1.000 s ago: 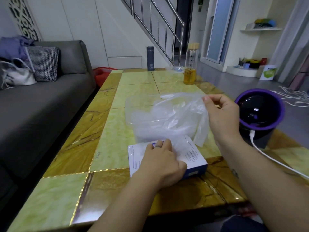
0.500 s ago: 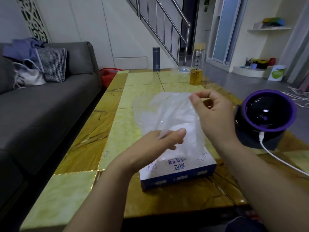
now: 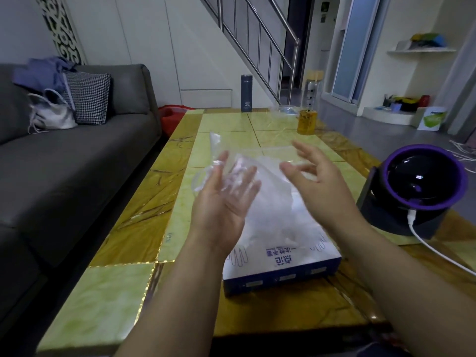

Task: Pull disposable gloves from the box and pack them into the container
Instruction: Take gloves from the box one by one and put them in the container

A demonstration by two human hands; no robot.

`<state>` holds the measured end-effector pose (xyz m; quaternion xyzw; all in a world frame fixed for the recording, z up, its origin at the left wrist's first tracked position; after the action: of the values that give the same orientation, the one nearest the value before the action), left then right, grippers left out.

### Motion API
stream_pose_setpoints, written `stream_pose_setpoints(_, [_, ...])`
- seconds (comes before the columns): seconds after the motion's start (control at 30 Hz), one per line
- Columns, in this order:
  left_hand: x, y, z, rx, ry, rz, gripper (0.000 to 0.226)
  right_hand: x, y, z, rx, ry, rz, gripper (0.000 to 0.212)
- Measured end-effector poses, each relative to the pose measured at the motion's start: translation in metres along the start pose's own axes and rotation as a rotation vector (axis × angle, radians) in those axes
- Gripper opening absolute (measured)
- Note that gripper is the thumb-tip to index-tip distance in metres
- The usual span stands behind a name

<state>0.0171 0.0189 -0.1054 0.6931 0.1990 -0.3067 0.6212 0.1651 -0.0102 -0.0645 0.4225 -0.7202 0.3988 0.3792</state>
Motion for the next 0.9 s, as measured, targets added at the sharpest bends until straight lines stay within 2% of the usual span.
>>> stream_pose_setpoints(0.1, [-0.008, -0.009, -0.004, -0.063, 0.035, 0.139, 0.027, -0.023, 0.01, 0.004, 0.105, 0.305, -0.261, 0.066])
stream_pose_setpoints(0.17, [-0.012, -0.013, -0.007, -0.089, 0.064, 0.209, 0.027, -0.028, 0.024, 0.012, 0.163, 0.417, -0.475, 0.075])
stream_pose_setpoints(0.23, [-0.018, -0.016, -0.011, -0.099, 0.104, 0.273, 0.027, -0.027, 0.033, 0.014, 0.145, 0.433, -0.605, 0.076])
stream_pose_setpoints(0.3, [-0.024, -0.017, -0.016, -0.101, 0.127, 0.327, 0.025, -0.018, 0.037, 0.007, 0.13, 0.384, -0.624, 0.076])
stream_pose_setpoints(0.37, [-0.03, -0.017, -0.023, -0.079, 0.137, 0.374, 0.024, -0.002, 0.046, -0.007, 0.162, 0.295, -0.553, 0.072])
stream_pose_setpoints(0.43, [-0.035, -0.017, -0.029, -0.043, 0.145, 0.402, 0.024, 0.019, 0.058, -0.025, 0.226, 0.185, -0.39, 0.055])
stream_pose_setpoints(0.5, [-0.04, -0.018, -0.035, -0.004, 0.139, 0.389, 0.035, 0.04, 0.07, -0.045, 0.309, 0.094, -0.244, 0.049])
stream_pose_setpoints(0.6, [-0.056, -0.025, -0.04, 0.004, 0.157, 0.369, 0.071, 0.065, 0.077, -0.071, 0.438, 0.041, -0.184, 0.061])
stream_pose_setpoints(0.63, [-0.061, -0.029, -0.041, -0.004, 0.16, 0.367, 0.072, 0.071, 0.075, -0.078, 0.463, 0.032, -0.167, 0.065])
stream_pose_setpoints(0.7, [-0.068, -0.038, -0.048, -0.004, 0.173, 0.356, 0.054, 0.077, 0.069, -0.09, 0.493, 0.03, -0.124, 0.069])
stream_pose_setpoints(0.77, [-0.071, -0.057, -0.06, -0.076, 0.204, 0.265, 0.036, 0.066, 0.065, -0.097, 0.533, 0.045, -0.029, 0.071])
stream_pose_setpoints(0.9, [-0.058, -0.088, -0.063, -0.363, 0.175, -0.148, 0.053, 0.003, 0.056, -0.103, 0.619, 0.13, 0.298, 0.076])
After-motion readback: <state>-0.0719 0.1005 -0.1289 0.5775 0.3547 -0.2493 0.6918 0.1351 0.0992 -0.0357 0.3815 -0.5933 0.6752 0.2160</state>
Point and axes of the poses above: each hand's wrist, its own z-axis away from the middle knuckle, its own y-axis out of the palm, x = y × z, the point moved 8 cm from there along -z, towards the middle knuckle, and after that the axes turned 4 degrees about -z, right-handed, at the moved point
